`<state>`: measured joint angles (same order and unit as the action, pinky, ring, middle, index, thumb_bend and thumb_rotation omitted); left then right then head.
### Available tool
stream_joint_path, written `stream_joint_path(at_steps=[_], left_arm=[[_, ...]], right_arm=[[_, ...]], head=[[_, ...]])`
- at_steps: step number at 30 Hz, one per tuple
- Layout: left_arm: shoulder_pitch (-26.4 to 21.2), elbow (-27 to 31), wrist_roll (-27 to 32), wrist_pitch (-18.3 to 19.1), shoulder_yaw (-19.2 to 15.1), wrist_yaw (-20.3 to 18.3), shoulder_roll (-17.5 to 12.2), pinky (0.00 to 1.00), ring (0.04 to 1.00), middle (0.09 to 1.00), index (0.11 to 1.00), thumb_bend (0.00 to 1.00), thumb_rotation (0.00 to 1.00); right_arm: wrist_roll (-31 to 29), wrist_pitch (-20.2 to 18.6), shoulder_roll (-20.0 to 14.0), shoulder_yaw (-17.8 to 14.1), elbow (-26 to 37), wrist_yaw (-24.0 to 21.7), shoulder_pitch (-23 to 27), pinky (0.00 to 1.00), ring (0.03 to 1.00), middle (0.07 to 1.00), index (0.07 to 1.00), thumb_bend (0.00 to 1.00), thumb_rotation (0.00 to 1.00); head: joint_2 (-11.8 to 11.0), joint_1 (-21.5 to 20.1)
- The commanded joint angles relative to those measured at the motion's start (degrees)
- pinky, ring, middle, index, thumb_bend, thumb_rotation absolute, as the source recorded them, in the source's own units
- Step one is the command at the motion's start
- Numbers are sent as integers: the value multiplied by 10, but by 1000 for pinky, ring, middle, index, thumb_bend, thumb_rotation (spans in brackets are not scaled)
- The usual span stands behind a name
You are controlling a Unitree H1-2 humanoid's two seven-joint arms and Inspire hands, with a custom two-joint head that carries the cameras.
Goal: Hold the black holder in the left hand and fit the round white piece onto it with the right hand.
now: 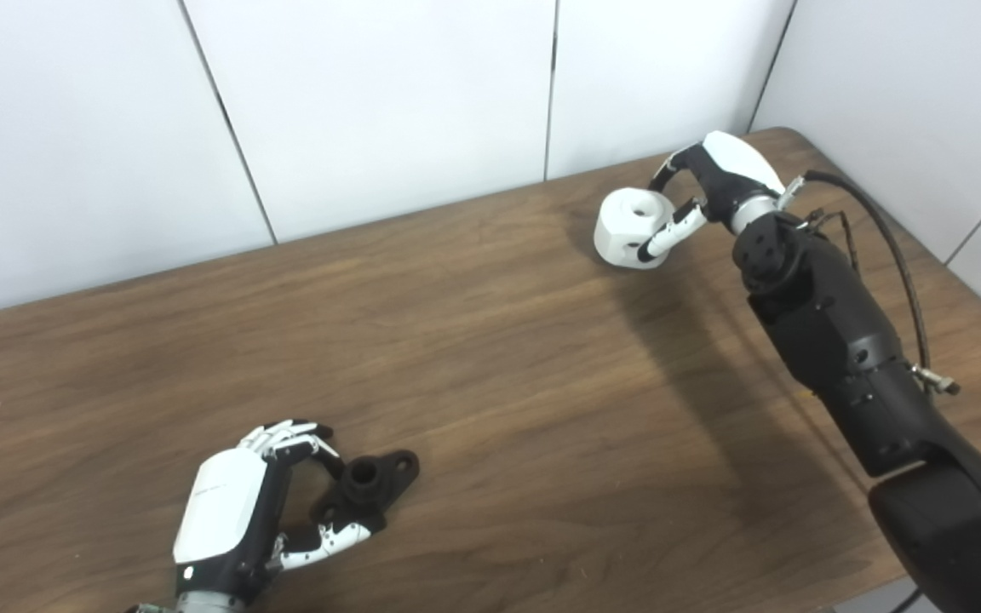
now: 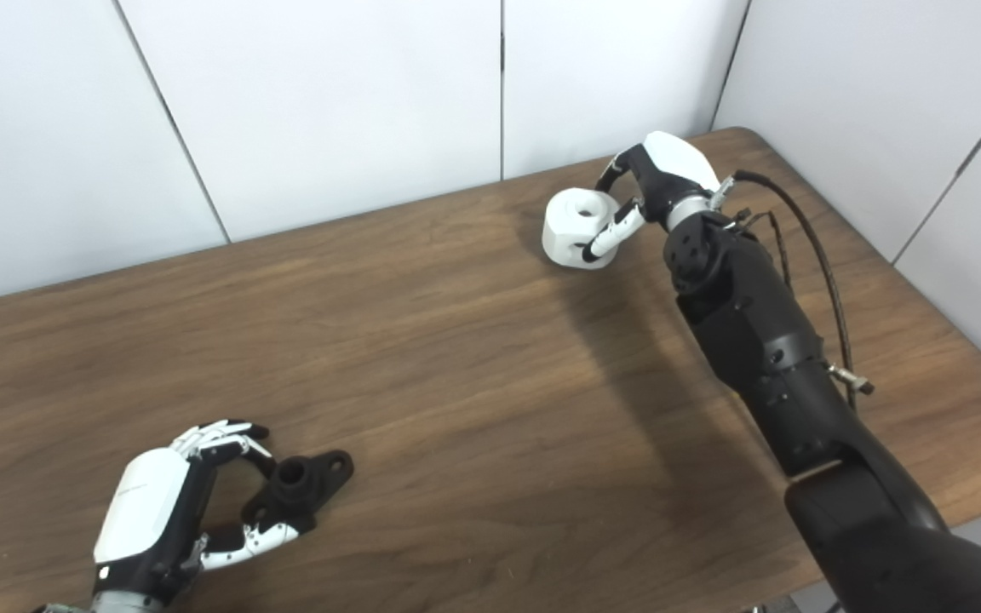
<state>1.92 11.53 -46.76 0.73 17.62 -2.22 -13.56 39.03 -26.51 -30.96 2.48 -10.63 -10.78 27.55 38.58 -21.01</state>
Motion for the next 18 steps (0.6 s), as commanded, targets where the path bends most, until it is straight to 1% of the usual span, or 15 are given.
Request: stream_joint_path(at_steps=[1, 6, 10, 14, 18], left_arm=[[-4, -7, -5, 1, -3, 2, -1, 879, 828, 760, 485, 519, 42], [-5, -8, -9, 4, -1, 3, 2, 879, 828, 760, 485, 519, 42], [-5, -9, -10, 7, 0, 1, 5, 885, 830, 760, 485, 519, 42], [-6, -9, -11, 8, 1, 1, 8, 892, 834, 763, 486, 519, 42], [-7, -13, -16, 8, 2, 5, 9, 886, 831, 763, 485, 519, 42]], right_arm=[[-3, 17, -17, -4, 11, 23, 17, 995, 975, 809, 484, 524, 135], [-12, 28, -17, -4, 5, 42, 15, 990, 968, 800, 484, 523, 132], [-14, 42, -20, -3, 3, 55, 11, 955, 958, 799, 484, 523, 133], [-18, 53, -21, -4, 23, 64, 4, 915, 943, 794, 483, 524, 132], [-8, 55, -25, 6, 58, 55, 2, 878, 922, 798, 484, 524, 131]], head=[[1, -1], [-1, 6], [-1, 13], [2, 26], [3, 36]])
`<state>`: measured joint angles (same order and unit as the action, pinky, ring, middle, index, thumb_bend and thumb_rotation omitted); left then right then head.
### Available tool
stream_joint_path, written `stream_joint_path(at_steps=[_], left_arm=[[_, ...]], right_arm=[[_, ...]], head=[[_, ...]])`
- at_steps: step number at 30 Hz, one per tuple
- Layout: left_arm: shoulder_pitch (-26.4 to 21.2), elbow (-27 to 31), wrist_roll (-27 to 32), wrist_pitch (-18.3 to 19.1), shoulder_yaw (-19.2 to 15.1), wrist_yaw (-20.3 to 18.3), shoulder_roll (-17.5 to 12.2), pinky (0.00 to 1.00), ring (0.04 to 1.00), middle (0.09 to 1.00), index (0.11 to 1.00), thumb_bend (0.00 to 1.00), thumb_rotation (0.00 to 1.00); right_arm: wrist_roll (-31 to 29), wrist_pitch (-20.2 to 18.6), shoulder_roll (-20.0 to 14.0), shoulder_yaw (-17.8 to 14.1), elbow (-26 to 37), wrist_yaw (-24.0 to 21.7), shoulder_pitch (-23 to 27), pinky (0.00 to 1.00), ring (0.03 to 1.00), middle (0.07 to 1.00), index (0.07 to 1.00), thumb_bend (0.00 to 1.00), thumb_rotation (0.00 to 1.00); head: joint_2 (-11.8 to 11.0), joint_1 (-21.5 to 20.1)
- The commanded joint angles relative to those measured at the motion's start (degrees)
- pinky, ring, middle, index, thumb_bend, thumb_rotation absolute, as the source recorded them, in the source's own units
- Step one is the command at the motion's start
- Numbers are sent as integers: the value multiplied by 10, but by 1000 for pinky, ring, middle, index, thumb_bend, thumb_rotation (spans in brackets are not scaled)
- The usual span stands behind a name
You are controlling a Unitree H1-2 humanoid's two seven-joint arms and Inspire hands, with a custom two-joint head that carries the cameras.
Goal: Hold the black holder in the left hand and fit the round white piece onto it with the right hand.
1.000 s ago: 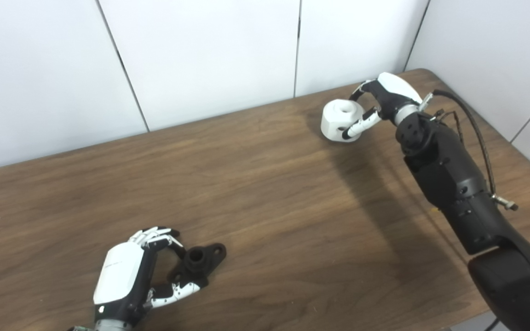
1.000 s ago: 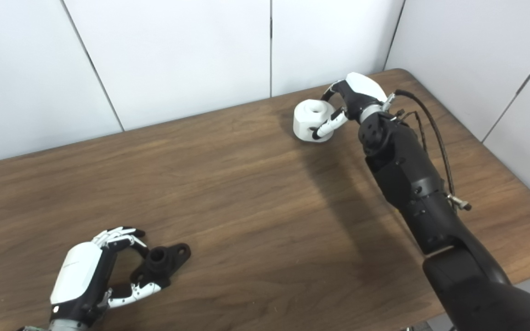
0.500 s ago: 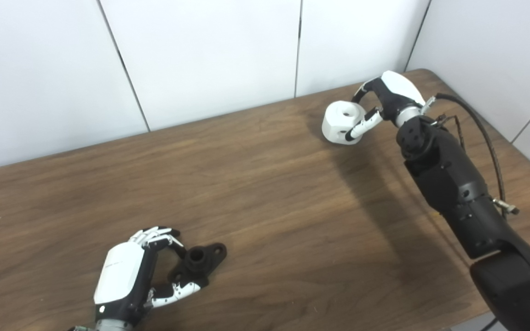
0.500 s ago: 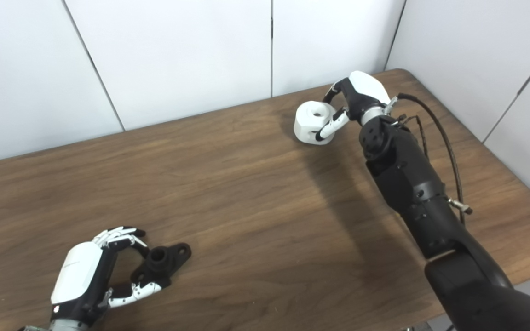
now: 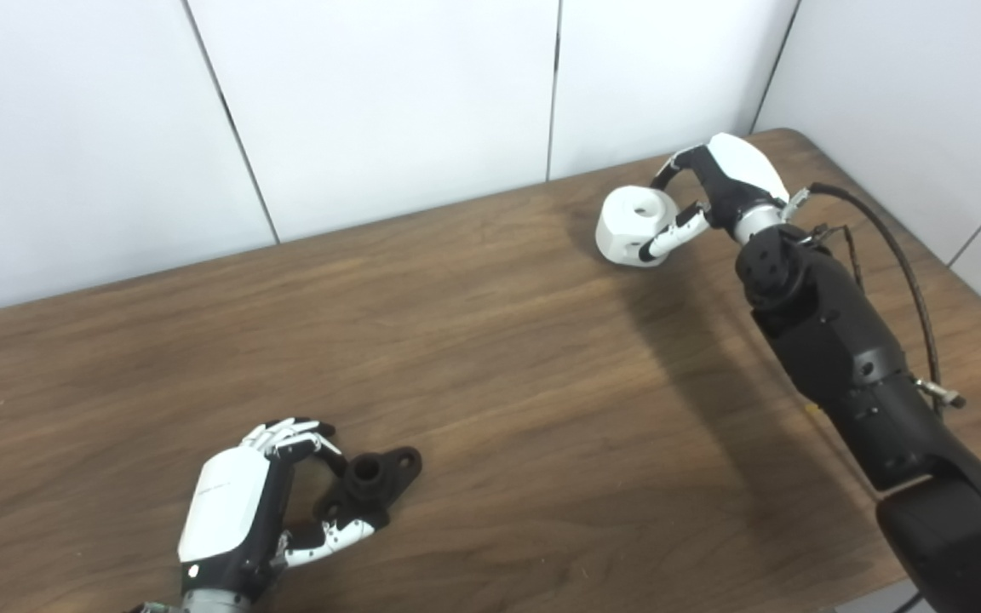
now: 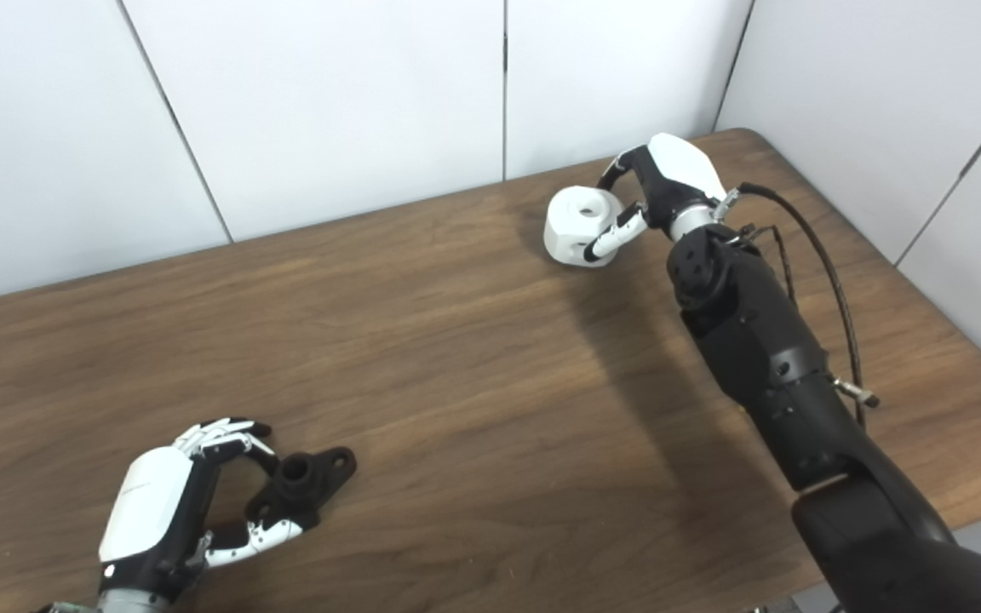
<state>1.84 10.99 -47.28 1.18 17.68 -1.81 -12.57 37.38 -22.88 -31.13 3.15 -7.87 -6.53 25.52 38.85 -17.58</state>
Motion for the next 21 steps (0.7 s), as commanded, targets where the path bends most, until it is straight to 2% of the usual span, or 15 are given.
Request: stream_joint_path(at_steps=[1, 5, 8, 12, 18, 21], left_arm=[[-6, -8, -11, 3, 2, 2, 0, 887, 832, 763, 485, 519, 42], [-8, -12, -16, 1, 5, 5, 0, 886, 833, 763, 485, 520, 43], [-8, -10, -18, 9, 7, 0, 2, 895, 840, 768, 485, 520, 43], [-8, -16, -18, 2, 10, 11, 4, 893, 840, 766, 485, 520, 43], [-11, -25, -26, 2, 19, 20, 9, 904, 843, 767, 485, 520, 44], [-11, -22, -30, 8, 23, 16, 14, 911, 848, 772, 486, 520, 44]], right_arm=[[10, 18, -25, 1, 38, 9, 22, 872, 920, 797, 484, 523, 131], [16, 8, -32, 15, 79, -19, 23, 859, 918, 802, 484, 524, 134], [24, -4, -38, 30, 121, -53, 24, 845, 907, 785, 483, 525, 134], [29, -12, -43, 45, 175, -98, 24, 801, 897, 783, 483, 525, 135], [37, -34, -36, 62, 253, -171, 21, 891, 908, 783, 484, 525, 136], [47, -39, -22, 69, 289, -205, 18, 808, 907, 782, 482, 526, 137]], head=[[0, 3], [3, 16], [5, 27], [9, 49], [15, 83], [16, 96]])
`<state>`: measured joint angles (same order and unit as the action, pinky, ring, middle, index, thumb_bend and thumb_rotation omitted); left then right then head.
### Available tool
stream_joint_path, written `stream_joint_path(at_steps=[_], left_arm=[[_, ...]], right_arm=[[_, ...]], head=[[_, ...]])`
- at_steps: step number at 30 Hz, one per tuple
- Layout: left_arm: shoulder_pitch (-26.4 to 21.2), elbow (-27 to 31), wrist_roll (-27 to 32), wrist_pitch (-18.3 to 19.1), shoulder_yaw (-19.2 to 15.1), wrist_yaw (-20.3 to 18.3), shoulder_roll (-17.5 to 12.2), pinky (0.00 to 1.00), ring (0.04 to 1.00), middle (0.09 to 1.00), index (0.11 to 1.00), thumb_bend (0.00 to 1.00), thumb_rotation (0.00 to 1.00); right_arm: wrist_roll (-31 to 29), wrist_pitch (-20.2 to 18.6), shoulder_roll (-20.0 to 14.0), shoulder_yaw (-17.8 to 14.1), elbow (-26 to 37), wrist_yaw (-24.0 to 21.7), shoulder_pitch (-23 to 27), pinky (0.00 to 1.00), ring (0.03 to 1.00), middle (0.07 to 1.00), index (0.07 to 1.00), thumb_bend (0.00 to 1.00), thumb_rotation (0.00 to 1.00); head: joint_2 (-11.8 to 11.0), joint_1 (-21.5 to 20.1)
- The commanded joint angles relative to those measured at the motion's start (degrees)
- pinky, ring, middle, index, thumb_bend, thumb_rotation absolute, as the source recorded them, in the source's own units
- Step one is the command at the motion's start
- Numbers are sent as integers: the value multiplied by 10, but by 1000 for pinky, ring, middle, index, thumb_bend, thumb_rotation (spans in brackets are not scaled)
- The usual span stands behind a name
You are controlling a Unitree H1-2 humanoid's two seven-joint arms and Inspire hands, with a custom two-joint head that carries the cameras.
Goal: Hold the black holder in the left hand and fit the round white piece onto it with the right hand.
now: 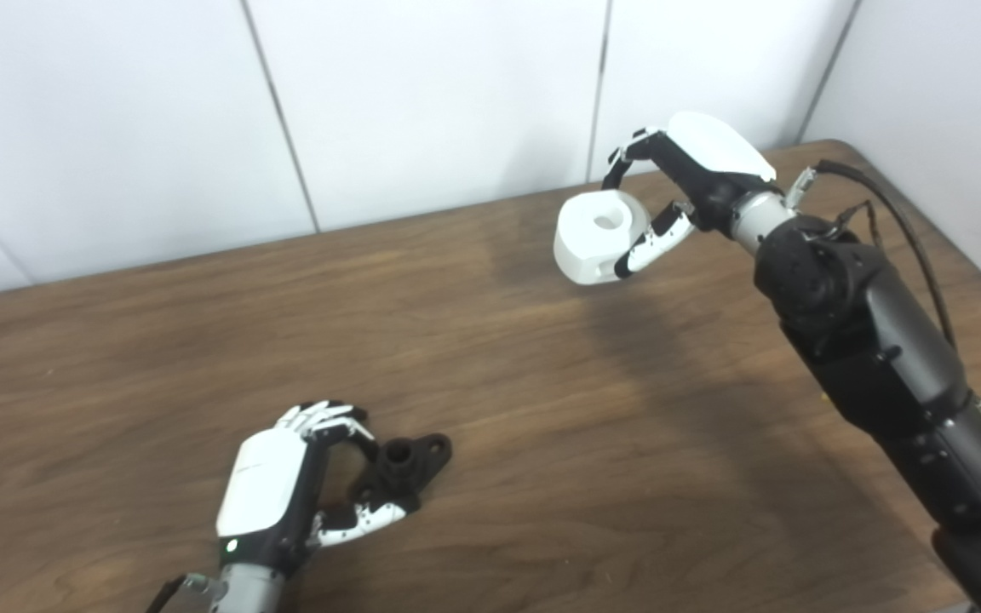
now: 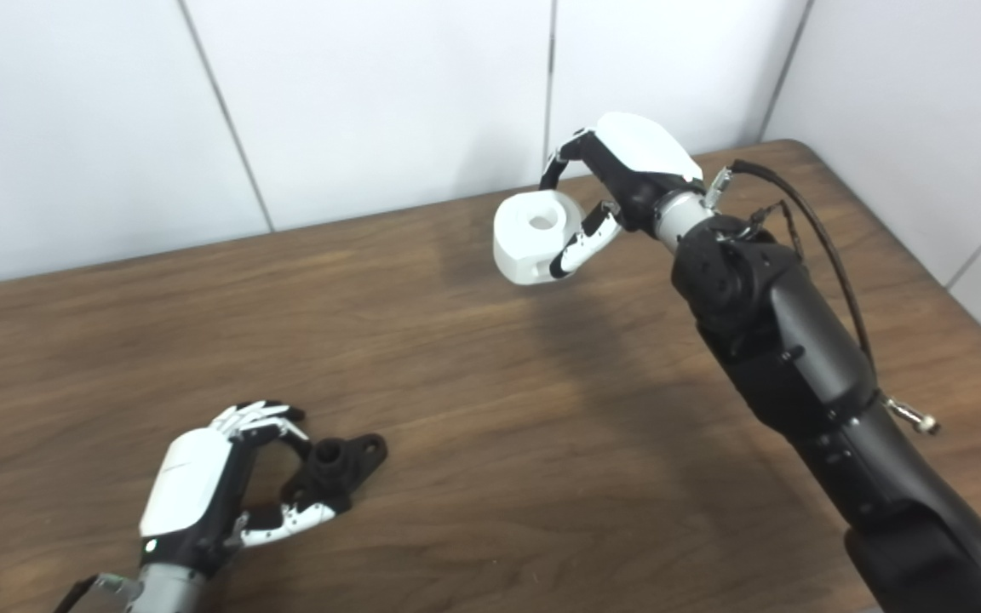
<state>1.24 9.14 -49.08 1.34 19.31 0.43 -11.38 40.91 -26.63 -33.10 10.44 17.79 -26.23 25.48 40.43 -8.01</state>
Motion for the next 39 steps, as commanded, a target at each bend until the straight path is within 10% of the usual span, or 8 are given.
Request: stream_joint_path(at_steps=[1, 21, 39], left_arm=[[-4, -3, -13, 8, 7, -7, 4, 915, 851, 774, 486, 520, 45], [-11, -4, -42, 54, 32, -19, 42, 920, 858, 781, 486, 520, 47], [-23, -12, -64, 95, 65, -16, 62, 931, 870, 787, 487, 520, 46]], right_arm=[[14, -2, 3, -2, 46, -21, 17, 799, 910, 782, 482, 526, 137], [55, 1, 102, 17, 196, -151, -15, 824, 932, 806, 482, 525, 137], [47, 39, 136, 52, 185, -147, -29, 860, 927, 803, 482, 526, 139]], head=[[1, 1], [14, 86], [21, 122]])
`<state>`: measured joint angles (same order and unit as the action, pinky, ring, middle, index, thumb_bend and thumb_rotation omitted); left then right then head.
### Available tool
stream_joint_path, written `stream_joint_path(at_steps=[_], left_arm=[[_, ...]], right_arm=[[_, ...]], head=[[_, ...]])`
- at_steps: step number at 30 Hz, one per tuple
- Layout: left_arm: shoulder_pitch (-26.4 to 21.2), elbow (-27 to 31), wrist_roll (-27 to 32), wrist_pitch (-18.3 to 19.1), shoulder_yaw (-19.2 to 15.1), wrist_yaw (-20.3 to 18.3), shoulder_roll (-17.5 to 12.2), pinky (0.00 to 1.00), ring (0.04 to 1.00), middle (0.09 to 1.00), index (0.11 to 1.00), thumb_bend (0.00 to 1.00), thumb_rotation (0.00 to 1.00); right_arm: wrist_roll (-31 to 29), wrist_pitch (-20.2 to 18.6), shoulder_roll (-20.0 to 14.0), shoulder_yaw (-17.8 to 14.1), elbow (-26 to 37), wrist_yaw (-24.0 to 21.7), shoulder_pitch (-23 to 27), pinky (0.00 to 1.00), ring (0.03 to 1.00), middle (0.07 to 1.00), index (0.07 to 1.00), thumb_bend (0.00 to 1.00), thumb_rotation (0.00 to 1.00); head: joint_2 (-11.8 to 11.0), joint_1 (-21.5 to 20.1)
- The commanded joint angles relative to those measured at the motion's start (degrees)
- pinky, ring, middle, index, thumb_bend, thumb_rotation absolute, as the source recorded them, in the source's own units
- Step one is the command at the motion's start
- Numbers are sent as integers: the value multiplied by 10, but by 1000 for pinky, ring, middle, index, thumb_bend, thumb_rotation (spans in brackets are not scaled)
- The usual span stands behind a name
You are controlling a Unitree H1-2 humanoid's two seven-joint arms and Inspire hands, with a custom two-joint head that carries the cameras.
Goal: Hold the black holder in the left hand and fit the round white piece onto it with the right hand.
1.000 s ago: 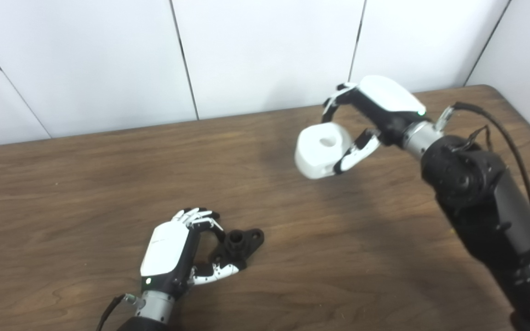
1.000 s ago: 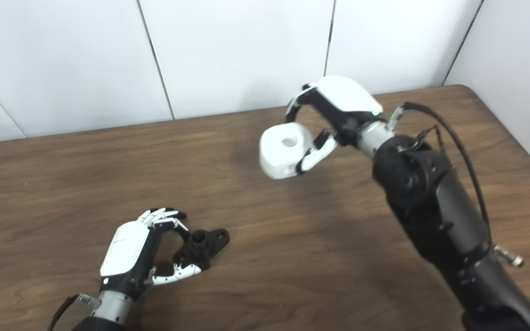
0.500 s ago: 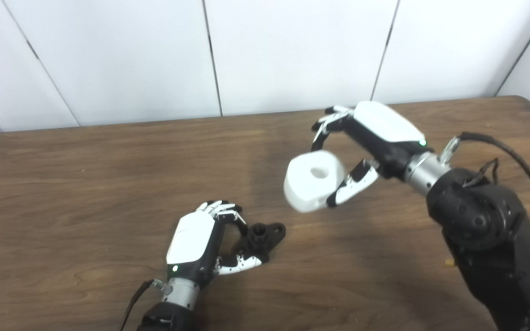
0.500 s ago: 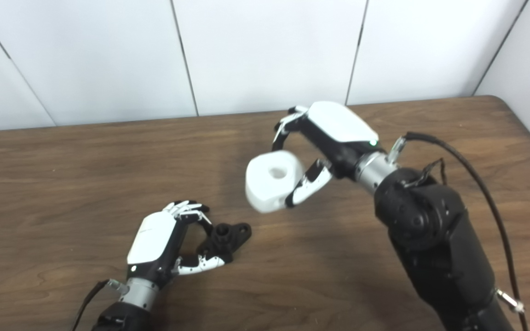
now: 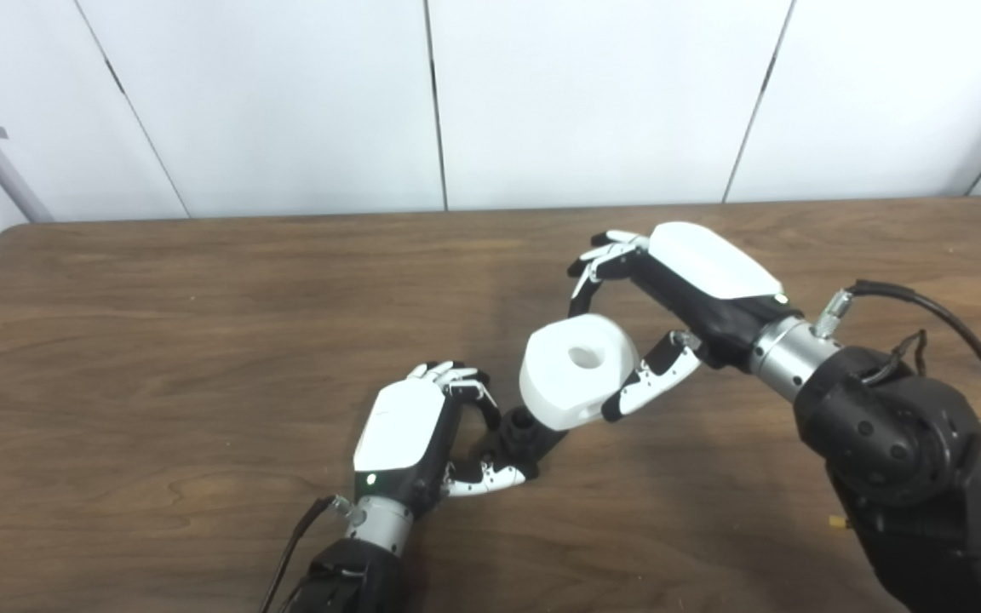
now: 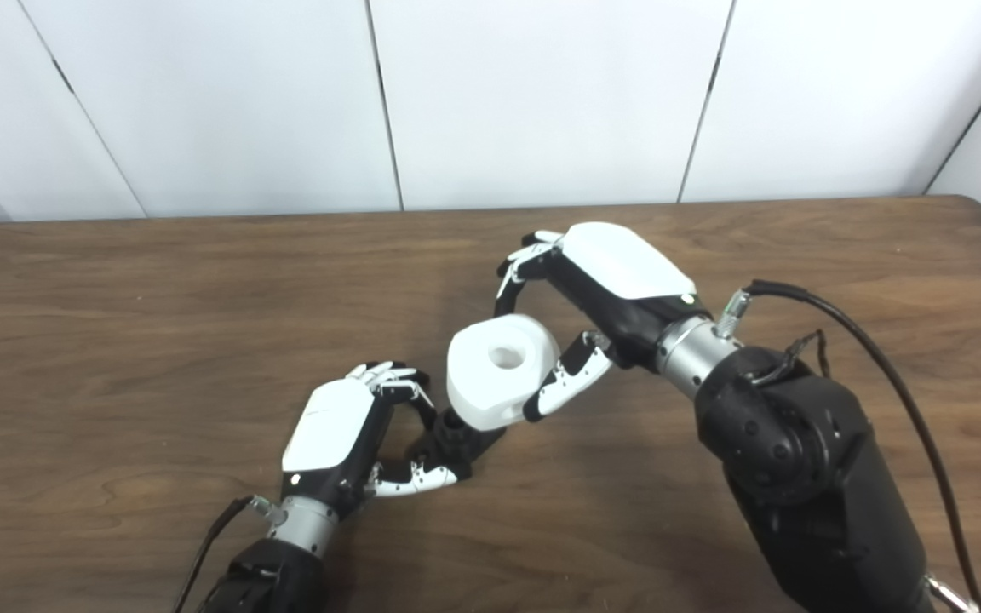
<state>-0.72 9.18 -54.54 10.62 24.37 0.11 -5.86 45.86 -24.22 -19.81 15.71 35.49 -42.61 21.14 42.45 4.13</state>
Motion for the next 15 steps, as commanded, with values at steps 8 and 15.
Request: stream_joint_path(at_steps=[8, 15], left_arm=[[-4, -18, -8, -2, 18, -5, 8, 928, 868, 785, 486, 520, 45], [-5, -18, -9, 0, 21, -3, 9, 929, 866, 783, 486, 520, 45]], right_arm=[[7, 24, 18, 13, -7, 25, 11, 859, 919, 793, 482, 526, 137], [1, 33, 20, 11, -17, 31, 6, 859, 922, 797, 482, 525, 136]], head=[[0, 1], [0, 1]])
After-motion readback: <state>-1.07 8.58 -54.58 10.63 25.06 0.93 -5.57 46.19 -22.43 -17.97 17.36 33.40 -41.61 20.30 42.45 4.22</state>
